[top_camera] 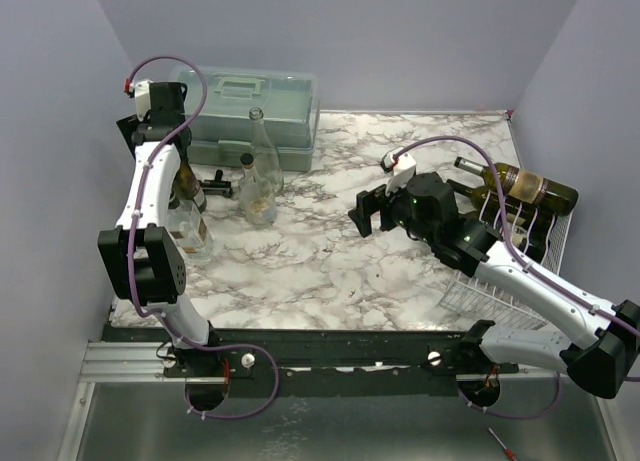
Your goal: Put the wine bottle on the wine rack
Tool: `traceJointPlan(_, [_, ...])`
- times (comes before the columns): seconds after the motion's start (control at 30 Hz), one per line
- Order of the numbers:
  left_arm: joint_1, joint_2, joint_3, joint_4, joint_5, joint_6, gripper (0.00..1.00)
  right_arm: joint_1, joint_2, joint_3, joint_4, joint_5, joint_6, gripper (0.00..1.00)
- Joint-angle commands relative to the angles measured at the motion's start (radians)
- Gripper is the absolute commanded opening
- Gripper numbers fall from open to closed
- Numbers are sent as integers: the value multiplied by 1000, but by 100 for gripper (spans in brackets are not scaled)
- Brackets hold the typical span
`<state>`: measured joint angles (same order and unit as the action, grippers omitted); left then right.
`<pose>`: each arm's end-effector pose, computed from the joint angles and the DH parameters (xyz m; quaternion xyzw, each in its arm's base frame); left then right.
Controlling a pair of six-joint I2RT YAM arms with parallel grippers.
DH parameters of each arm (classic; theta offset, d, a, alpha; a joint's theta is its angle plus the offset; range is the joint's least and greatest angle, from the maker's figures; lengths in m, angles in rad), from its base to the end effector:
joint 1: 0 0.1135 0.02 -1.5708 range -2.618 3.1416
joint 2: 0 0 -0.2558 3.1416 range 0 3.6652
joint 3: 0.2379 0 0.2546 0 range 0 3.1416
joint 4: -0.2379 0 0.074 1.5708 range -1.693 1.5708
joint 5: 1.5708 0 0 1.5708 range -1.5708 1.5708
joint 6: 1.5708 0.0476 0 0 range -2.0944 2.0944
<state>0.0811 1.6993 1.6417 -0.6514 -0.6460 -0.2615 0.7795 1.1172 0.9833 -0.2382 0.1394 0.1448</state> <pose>0.3847 0.0600 0.3399 -0.2775 0.8264 0.2515 0.4205 0.1995 0.1879 0.3258 -0.2197 0.7948 0.1994 0.5293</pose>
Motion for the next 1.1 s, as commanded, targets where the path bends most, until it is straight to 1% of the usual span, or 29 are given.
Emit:
traceJointPlan(0.0, [3, 17, -3, 37, 47, 14, 76, 5, -14, -11, -22, -26, -6, 100])
traceJointPlan(0.2, [3, 31, -22, 37, 36, -9, 61, 6, 20, 41, -77, -14, -10, 100])
traceJointPlan(0.37, [3, 25, 10, 38, 44, -15, 48, 6, 1, 17, -69, -4, -2, 100])
traceJointPlan(0.53, [3, 43, 44, 35, 40, -6, 36, 6, -2, 31, -84, -2, -2, 100])
traceJointPlan(0.67, [3, 37, 60, 36, 45, -1, 25, 6, -17, 19, -79, -10, 9, 100])
traceJointPlan(0.83, [2, 34, 116, 36, 21, 24, 17, 6, -38, -30, -41, -36, 35, 100])
traceJointPlan(0.97, [2, 36, 165, 38, -2, 37, 10, 5, -19, -11, -54, -40, 40, 100])
traceJointPlan(1.07, [2, 39, 198, 37, 0, 44, 1, 5, -11, 1, -55, -40, 40, 100])
